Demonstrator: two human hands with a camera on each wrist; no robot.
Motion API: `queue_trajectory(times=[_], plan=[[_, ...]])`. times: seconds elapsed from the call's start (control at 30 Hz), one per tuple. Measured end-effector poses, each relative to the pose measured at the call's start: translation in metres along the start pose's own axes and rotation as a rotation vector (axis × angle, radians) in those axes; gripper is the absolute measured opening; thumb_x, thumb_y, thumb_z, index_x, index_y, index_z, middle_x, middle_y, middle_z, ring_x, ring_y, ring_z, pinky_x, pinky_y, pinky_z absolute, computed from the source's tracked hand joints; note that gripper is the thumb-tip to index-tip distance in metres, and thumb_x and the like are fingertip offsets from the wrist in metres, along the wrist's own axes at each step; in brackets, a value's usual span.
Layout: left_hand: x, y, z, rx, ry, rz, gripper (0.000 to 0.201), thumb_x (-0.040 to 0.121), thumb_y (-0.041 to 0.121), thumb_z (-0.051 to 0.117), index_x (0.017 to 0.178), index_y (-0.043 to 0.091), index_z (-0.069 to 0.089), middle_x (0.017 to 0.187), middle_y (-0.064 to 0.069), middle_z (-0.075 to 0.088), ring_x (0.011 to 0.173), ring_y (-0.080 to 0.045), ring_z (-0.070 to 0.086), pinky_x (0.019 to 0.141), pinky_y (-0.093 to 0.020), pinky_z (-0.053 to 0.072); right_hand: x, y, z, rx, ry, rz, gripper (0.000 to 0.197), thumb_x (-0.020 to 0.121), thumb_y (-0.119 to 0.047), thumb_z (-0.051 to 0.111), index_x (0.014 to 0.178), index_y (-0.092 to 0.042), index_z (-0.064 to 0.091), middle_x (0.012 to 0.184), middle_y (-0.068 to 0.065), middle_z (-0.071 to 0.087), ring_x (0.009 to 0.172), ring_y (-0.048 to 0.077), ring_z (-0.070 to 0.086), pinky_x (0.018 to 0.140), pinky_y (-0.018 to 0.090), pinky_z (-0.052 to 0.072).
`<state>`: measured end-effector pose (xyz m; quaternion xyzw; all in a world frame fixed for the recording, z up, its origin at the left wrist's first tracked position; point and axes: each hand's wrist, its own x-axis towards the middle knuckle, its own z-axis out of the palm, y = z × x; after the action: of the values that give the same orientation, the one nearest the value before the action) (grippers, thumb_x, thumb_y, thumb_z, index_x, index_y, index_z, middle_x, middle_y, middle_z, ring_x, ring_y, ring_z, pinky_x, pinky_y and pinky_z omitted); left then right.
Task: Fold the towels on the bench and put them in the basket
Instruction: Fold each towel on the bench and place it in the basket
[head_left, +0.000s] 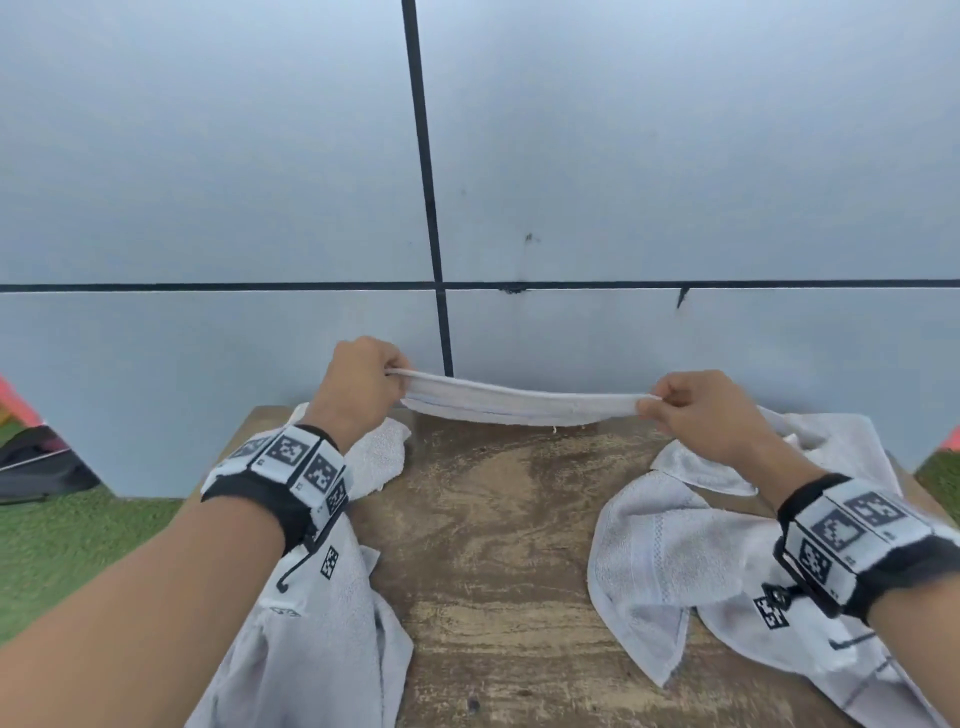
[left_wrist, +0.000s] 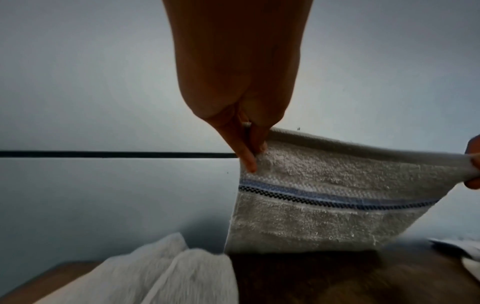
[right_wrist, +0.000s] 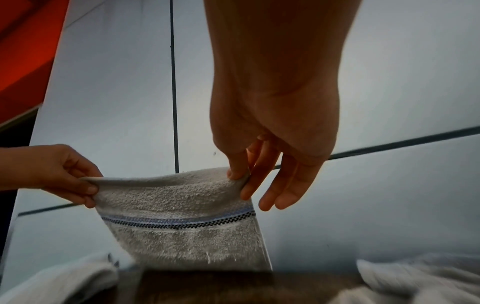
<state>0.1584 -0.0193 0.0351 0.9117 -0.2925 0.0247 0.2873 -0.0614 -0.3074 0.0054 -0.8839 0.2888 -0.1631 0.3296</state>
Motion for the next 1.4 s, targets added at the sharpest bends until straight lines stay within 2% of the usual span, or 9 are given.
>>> queue_trajectory(times=[0.13,0.27,0.37,0.57,0.77,0.93,1.07,1.2,1.4], plan=[[-0.042,-0.011,0.01,0.074,-0.182,-0.012,0.013,0.085,0.0,0.07,0.083,0.009,0.079,0.076,-0.007,0.069,0.068,-0.018,0.058,0.053,-0.018,0.041,-0.04,0.021,0.016,-0.069,-0.074,-0.014,0.022,0.09,-0.026,0.072,0.069,-0.018,0.069,0.052,-0.012,0.056,0.052,0.009,0.049,0.05,0.018,0.032],[-0.077,-0.023,0.012,0.046,-0.282,-0.073,0.015,0.081,0.001,0.07,0.075,0.011,0.08,0.07,-0.007,0.072,0.06,-0.014,0.055,0.048,-0.01,0.038,-0.065,0.034,0.022,-0.023,-0.131,-0.073,0.011,0.093,-0.025,0.069,0.084,-0.02,0.069,0.098,-0.012,0.071,0.096,0.008,0.061,0.08,0.025,0.039],[-0.095,-0.031,0.011,-0.025,-0.302,-0.083,0.013,0.079,0.003,0.073,0.073,0.013,0.08,0.07,-0.006,0.074,0.065,-0.014,0.059,0.06,-0.022,0.045,-0.079,0.035,0.019,0.076,-0.16,-0.145,0.015,0.098,-0.018,0.062,0.085,-0.011,0.062,0.103,-0.015,0.069,0.1,0.005,0.06,0.086,0.021,0.04],[-0.118,-0.033,0.007,-0.05,-0.212,-0.016,0.008,0.081,0.007,0.075,0.074,0.009,0.075,0.074,-0.012,0.072,0.068,-0.025,0.061,0.066,-0.036,0.049,-0.101,0.04,0.015,0.075,-0.051,-0.263,0.013,0.102,-0.013,0.052,0.092,-0.015,0.06,0.084,0.012,0.063,0.085,0.023,0.055,0.071,0.017,0.038],[-0.137,-0.029,0.015,-0.281,-0.049,-0.015,0.013,0.095,0.023,0.067,0.087,0.014,0.069,0.088,-0.007,0.071,0.079,-0.016,0.059,0.068,-0.019,0.04,-0.12,0.043,0.011,0.239,0.018,-0.218,0.016,0.104,-0.014,0.05,0.097,-0.024,0.061,0.096,0.008,0.068,0.092,0.036,0.061,0.088,0.048,0.048],[-0.147,-0.02,0.021,-0.41,0.006,-0.025,0.019,0.102,0.028,0.056,0.099,0.011,0.065,0.086,0.004,0.067,0.069,0.004,0.055,0.058,-0.007,0.037,-0.134,0.036,0.002,0.327,-0.02,-0.121,0.021,0.098,-0.004,0.059,0.105,-0.023,0.061,0.093,0.013,0.073,0.077,0.041,0.057,0.063,0.026,0.041],[-0.152,-0.021,0.027,-0.438,0.003,-0.011,0.022,0.103,0.027,0.053,0.098,0.007,0.059,0.065,-0.002,0.052,0.044,-0.002,0.037,0.045,-0.013,0.03,-0.14,0.031,-0.003,0.333,0.018,-0.093,0.014,0.097,-0.004,0.06,0.108,-0.006,0.069,0.088,-0.003,0.073,0.073,-0.007,0.062,0.067,0.002,0.041],[-0.16,-0.018,0.031,-0.475,-0.001,0.01,0.019,0.104,0.029,0.053,0.093,0.013,0.056,0.067,-0.007,0.052,0.045,-0.006,0.036,0.044,-0.015,0.032,-0.143,0.029,-0.004,0.312,0.03,-0.095,0.011,0.1,-0.014,0.059,0.102,-0.016,0.069,0.084,0.009,0.073,0.061,0.011,0.05,0.053,0.013,0.036],[-0.17,-0.017,0.037,-0.545,0.026,-0.015,0.018,0.104,0.031,0.051,0.089,0.023,0.053,0.074,-0.007,0.056,0.06,-0.027,0.049,0.056,-0.03,0.039,-0.151,0.021,-0.001,0.282,0.027,-0.161,0.011,0.101,-0.011,0.055,0.104,-0.01,0.066,0.086,0.014,0.067,0.06,-0.003,0.051,0.058,0.007,0.036]])
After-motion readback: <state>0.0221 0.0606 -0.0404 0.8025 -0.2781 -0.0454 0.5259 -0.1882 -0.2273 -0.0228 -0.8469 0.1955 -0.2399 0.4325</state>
